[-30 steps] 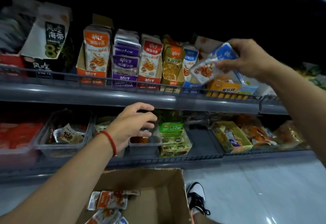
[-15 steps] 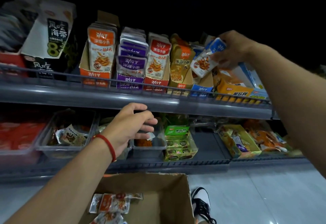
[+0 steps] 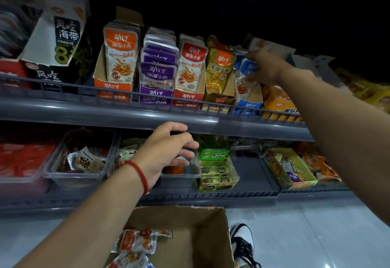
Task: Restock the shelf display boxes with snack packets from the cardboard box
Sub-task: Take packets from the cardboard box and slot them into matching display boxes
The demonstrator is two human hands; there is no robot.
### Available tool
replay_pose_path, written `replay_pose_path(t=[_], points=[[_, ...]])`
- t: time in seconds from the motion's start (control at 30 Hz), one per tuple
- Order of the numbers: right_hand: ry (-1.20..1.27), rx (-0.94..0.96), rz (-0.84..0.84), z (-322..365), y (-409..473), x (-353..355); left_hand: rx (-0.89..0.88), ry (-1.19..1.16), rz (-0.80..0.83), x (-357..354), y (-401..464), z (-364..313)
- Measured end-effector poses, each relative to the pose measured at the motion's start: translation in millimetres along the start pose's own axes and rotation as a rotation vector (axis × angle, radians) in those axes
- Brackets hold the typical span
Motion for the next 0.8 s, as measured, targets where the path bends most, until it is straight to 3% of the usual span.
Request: replay_pose_path(t=[0.8], points=[[-0.193,0.117,-0.251,4.0,-13.5,10.9,0.040,0.100,0.017,-0.6,1.2,13.8]])
Point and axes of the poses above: each hand's wrist, its own y-axis towards the middle knuckle, its own x-axis out of the back of the hand, z = x × y, the point moved 10 cm from there along y, towards the middle knuckle, and after that the axes turned 8 degrees about y, right-handed, at the moved point
